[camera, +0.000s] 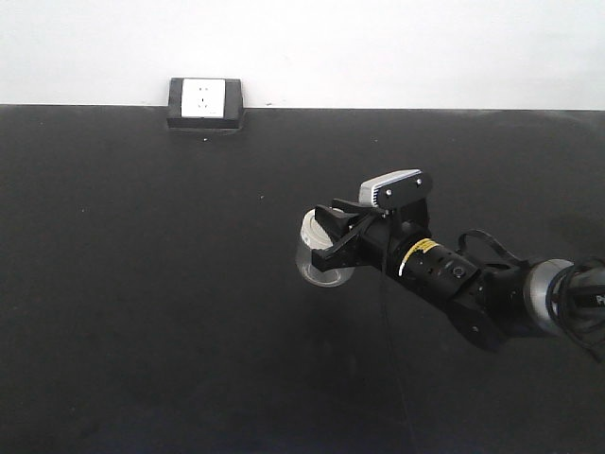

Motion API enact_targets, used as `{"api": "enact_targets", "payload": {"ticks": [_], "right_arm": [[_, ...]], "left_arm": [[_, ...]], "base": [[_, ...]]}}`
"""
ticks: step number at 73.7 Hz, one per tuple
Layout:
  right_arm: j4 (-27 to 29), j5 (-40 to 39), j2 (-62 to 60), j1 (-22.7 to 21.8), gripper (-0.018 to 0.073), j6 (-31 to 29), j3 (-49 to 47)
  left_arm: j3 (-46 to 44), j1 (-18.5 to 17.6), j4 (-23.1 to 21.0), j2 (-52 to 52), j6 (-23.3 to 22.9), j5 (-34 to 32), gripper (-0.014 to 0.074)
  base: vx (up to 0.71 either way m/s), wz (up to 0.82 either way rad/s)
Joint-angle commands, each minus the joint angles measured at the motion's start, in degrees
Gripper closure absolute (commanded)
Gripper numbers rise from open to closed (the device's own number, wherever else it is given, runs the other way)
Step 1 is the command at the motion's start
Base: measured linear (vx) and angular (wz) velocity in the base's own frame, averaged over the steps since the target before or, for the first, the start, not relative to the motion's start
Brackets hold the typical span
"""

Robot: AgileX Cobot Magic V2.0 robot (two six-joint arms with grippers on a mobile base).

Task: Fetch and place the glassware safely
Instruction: 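Extend the right arm and lower the jar onto the bench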

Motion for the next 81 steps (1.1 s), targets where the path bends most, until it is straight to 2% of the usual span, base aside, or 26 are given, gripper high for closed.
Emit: {"api": "enact_targets", "payload": {"ticks": [1, 18, 43, 64, 81], "right_arm": [[0.6, -7.4, -1.3, -0.1, 0.056, -1.6, -1.8], [-0.1, -8.5, 1.5, -0.1, 0.0557, -3.6, -1.8], [-4.9, -8.0, 1.9, -0.1, 0.0535, -3.7, -1.8], [-10.6, -8.0, 1.9, -0.1, 0.0456, -3.9, -1.8], [-11.3, -7.0, 1.9, -0.1, 0.0386, -3.4, -1.8]], "left_arm": [[-1.6, -0.1, -0.4, 0.9, -0.1, -4.0, 0.0603], [-1.6, -0.1, -0.4, 0.9, -0.1, -4.0, 0.0603], [-1.6, -0.1, -0.4, 0.9, -0.1, -4.0, 0.0603], [-1.6, -0.1, -0.4, 0.9, -0.1, -4.0, 0.0603], [-1.6, -0.1, -0.4, 0.9, -0.1, -4.0, 0.0603]], "base": [[0.0, 0.0], [0.0, 0.0], [0.0, 0.0], [0.0, 0.0], [0.0, 0.0]]}}
